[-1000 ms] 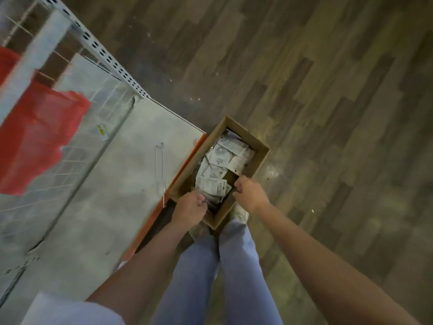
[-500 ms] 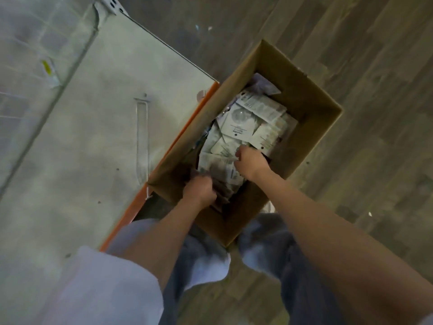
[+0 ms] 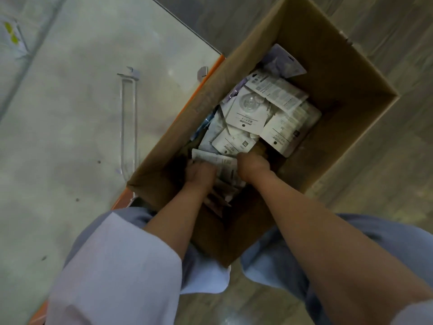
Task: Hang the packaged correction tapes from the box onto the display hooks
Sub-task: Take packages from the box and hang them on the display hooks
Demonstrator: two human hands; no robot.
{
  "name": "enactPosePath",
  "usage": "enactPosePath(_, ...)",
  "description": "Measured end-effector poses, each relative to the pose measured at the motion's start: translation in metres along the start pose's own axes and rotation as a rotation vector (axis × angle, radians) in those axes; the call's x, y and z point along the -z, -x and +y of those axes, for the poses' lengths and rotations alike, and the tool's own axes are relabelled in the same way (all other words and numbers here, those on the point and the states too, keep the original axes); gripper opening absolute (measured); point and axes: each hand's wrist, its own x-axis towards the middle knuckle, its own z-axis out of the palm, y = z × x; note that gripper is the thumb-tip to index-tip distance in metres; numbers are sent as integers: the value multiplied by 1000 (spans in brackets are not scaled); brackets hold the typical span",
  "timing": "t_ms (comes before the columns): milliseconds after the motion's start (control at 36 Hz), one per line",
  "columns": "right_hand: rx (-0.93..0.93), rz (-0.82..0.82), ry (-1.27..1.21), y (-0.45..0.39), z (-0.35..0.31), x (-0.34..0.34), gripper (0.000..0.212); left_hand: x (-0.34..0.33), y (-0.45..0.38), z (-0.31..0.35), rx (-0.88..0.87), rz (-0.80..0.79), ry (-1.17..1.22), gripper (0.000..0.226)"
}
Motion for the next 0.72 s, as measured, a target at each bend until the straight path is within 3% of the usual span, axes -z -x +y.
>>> enactPosePath(111,-7,163,42,41,-13,16,31,23,37,4,-11,117,51,41)
enactPosePath(250,-37,183,-105,112,-9,37,28,64,105,5,14,228,88,30)
enactPosePath(417,3,187,-252,211,2,77,30,121,198,11,1,289,77,45)
enactPosePath(611,141,200,-598,299,6,134,13,187,280,19,-98,325,227,35)
enactPosePath(722,179,264,-694,336,4,167,13,222,314,19,-140,308,321,31)
